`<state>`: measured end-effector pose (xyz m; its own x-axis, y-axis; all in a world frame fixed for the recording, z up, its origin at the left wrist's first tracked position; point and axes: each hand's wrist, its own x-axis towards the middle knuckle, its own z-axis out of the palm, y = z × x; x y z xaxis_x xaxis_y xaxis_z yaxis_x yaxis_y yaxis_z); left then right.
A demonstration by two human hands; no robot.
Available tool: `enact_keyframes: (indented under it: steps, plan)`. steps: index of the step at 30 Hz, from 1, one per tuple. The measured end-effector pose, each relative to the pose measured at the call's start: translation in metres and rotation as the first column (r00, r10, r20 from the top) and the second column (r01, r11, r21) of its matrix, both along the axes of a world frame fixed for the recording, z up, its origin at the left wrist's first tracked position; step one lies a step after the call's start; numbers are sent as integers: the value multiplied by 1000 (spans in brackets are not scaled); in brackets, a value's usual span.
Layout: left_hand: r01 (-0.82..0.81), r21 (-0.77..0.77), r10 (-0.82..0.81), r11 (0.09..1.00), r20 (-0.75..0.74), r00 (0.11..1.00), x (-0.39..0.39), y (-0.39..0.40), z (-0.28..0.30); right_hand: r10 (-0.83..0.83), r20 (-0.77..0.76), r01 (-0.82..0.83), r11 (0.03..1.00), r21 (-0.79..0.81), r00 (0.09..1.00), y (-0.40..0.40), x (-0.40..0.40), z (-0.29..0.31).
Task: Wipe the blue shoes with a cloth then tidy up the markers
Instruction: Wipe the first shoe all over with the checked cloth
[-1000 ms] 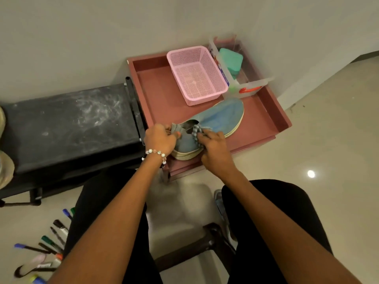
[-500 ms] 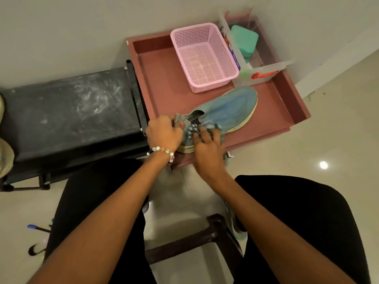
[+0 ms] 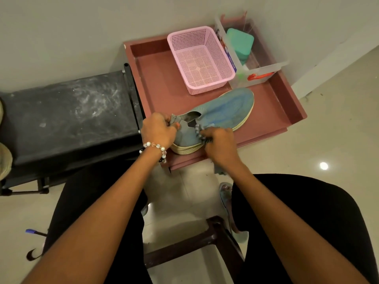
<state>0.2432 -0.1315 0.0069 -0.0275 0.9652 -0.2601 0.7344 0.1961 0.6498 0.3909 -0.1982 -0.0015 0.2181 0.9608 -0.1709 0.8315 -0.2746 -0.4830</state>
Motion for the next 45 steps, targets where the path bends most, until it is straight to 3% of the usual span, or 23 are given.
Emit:
enact_keyframes:
  steps: [1, 3, 4, 5, 7, 8, 11, 14, 17, 19, 21, 24, 27, 29, 31, 34, 36, 38, 41, 43, 45]
  plan:
    - [27, -15, -26, 1000, 15, 1000, -2, 2, 1, -138, -232, 138, 990, -15, 963, 5, 5, 5]
    - [55, -75, -48, 996, 94, 994, -6, 7, 3, -335, -586, 369, 927, -65, 738, 13, 9, 19]
    - [61, -102, -47, 993, 137, 989, -8, 10, 2, -335, -638, 409, 912, -34, 694, 13, 7, 23]
    - [66, -114, -46, 991, 166, 985, -10, 11, 2, -283, -617, 385, 922, 36, 735, 11, 2, 25]
    - [65, -103, -45, 993, 185, 982, -10, 10, 0, -78, -338, 139, 978, 158, 938, 2, -14, 18]
    - [66, -86, -50, 994, 179, 983, -10, 10, -1, 46, -144, -23, 987, 159, 989, -4, -25, 10]
    - [92, -15, -91, 996, 50, 995, -6, 6, -2, 307, 224, -331, 940, 78, 925, -19, -43, -14]
    - [131, 12, -130, 991, -28, 991, -4, 6, 0, 341, 387, -361, 932, -22, 857, -17, -22, -13]
    - [144, 8, -143, 990, -35, 989, -4, 9, -1, 181, 569, -203, 979, -24, 802, -21, -11, -6]
    - [140, -3, -140, 990, 28, 990, -5, 12, -1, 132, 607, -139, 990, -35, 783, -20, -19, -3]
    - [131, -7, -130, 991, 58, 990, -5, 12, -3, 125, 520, -125, 992, -35, 845, -13, -27, -2]
    - [111, 2, -111, 994, 17, 994, -1, 11, -2, 159, 203, -152, 987, -49, 966, 1, -37, -1]
    - [70, 39, -67, 997, -63, 996, 3, 9, -1, 157, -56, -157, 988, 3, 986, 8, -40, 1]
    - [55, 39, -52, 998, -66, 996, 3, 11, -1, 234, -59, -235, 972, -12, 971, 9, -29, 4]
    - [67, 21, -66, 998, -51, 997, 2, 13, -1, 318, 110, -306, 945, -116, 942, 9, -10, 5]
    - [104, 4, -104, 995, -8, 995, -2, 15, -1, 277, 396, -200, 954, -224, 876, 7, 5, 15]
    - [111, 13, -111, 994, 5, 994, -2, 14, 0, 243, 476, -153, 963, -220, 845, 3, -7, 22]
    - [97, 10, -97, 995, 17, 995, -1, 12, -1, 220, 419, -148, 969, -198, 881, 1, -28, 20]
    - [82, 12, -82, 997, -7, 997, 1, 10, 0, 89, 82, -85, 995, -54, 993, 1, -51, 8]
    - [70, 22, -69, 997, -14, 997, 2, 10, 0, 32, -127, -35, 999, -22, 991, 5, -48, 5]
    - [68, 9, -68, 998, -9, 998, 2, 11, 0, 123, -151, -131, 990, -42, 981, 5, -38, 7]
